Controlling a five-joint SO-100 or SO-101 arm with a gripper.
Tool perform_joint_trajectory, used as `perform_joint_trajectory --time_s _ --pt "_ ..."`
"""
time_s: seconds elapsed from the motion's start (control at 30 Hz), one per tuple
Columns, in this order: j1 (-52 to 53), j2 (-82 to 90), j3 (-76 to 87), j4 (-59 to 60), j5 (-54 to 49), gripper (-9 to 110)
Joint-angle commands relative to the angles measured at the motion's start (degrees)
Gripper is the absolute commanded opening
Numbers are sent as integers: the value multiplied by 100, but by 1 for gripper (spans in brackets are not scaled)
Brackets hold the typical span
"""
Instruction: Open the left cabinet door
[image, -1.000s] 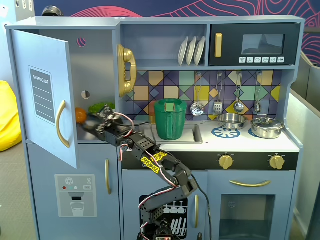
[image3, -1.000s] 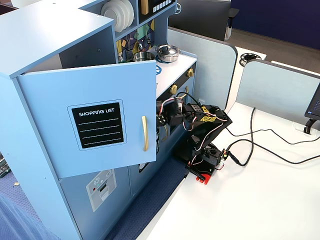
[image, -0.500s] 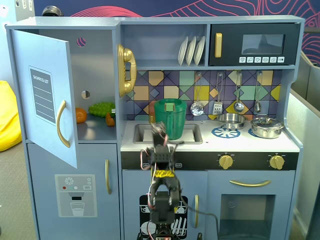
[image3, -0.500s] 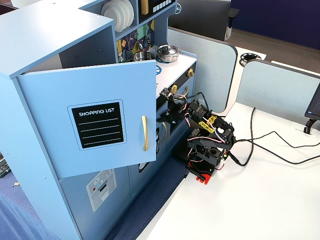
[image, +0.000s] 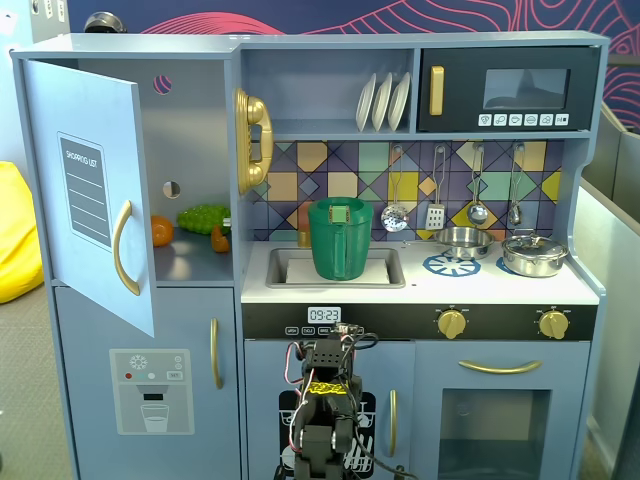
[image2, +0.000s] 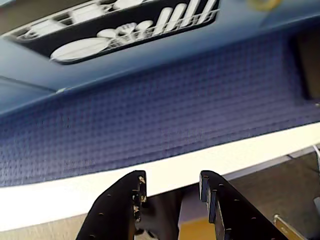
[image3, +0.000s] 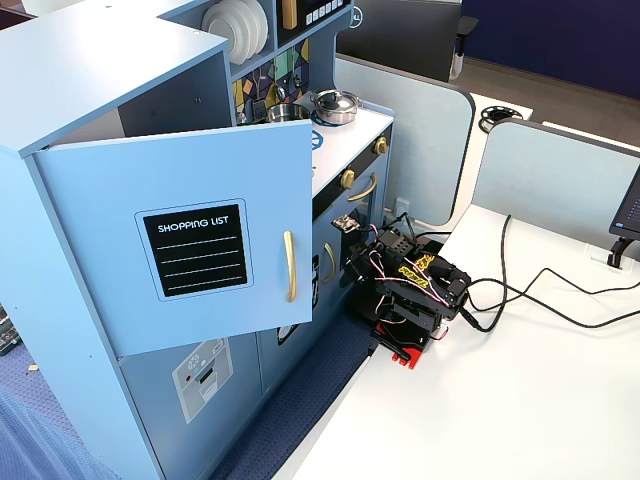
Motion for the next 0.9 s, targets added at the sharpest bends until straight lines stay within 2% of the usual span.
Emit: perform_joint_trajectory --time_s 0.0,0.3,0.47,0.87 --pt "-264 62 0 79 70 2" --pt "-650 141 9 1081 79 0" --pt "-659 141 9 1661 -580 0" --pt "-729 141 9 1714 -554 0"
